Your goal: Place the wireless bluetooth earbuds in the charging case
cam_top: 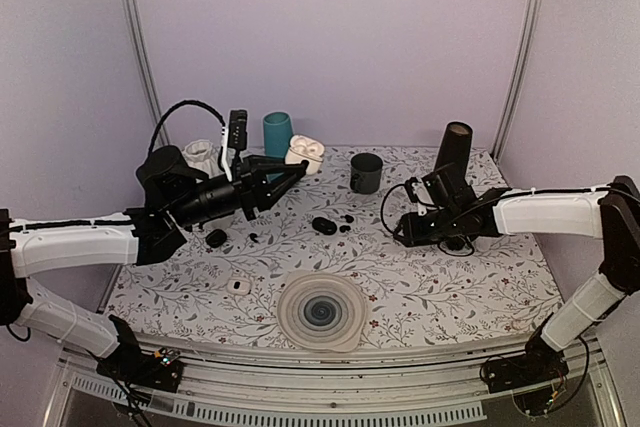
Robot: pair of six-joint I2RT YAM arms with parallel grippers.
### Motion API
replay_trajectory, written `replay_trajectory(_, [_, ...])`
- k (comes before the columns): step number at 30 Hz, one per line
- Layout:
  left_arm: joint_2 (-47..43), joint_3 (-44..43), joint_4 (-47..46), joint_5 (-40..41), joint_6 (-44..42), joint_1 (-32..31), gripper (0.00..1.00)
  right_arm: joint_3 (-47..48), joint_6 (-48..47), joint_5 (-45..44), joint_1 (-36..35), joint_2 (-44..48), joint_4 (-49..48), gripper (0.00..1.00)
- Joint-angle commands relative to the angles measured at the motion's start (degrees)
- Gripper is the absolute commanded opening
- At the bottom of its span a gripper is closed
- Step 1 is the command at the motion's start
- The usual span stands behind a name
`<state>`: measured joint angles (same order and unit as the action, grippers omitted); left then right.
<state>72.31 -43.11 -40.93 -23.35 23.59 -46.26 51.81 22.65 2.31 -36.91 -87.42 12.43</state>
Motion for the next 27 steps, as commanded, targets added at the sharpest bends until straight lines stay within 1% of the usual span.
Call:
replay_trajectory(1, [-1.88, 0.73, 0.37, 0.21, -0.64, 0.85, 0.0, -0.06, -3.34, 0.23, 0.86, -4.55, -1.37, 0.37])
replay_trajectory(7, [-3.05, 1.48, 1.16, 1.0, -0.92, 0.91, 0.0, 0.83, -4.34, -1.14, 0.94, -9.46, -1.41, 0.32])
replay_trajectory(15, [-3.23, 1.53, 1.24, 1.14, -0.89, 1.02, 0.0, 3.05, -4.06, -5.9, 1.13, -13.03, 0.53, 0.3])
replay_trajectory(27, [-3.4, 1.54, 1.38, 1.42, -0.74, 1.0, 0.0, 5.55, -4.66, -7.98, 1.08, -15.69, 2.38, 0.29])
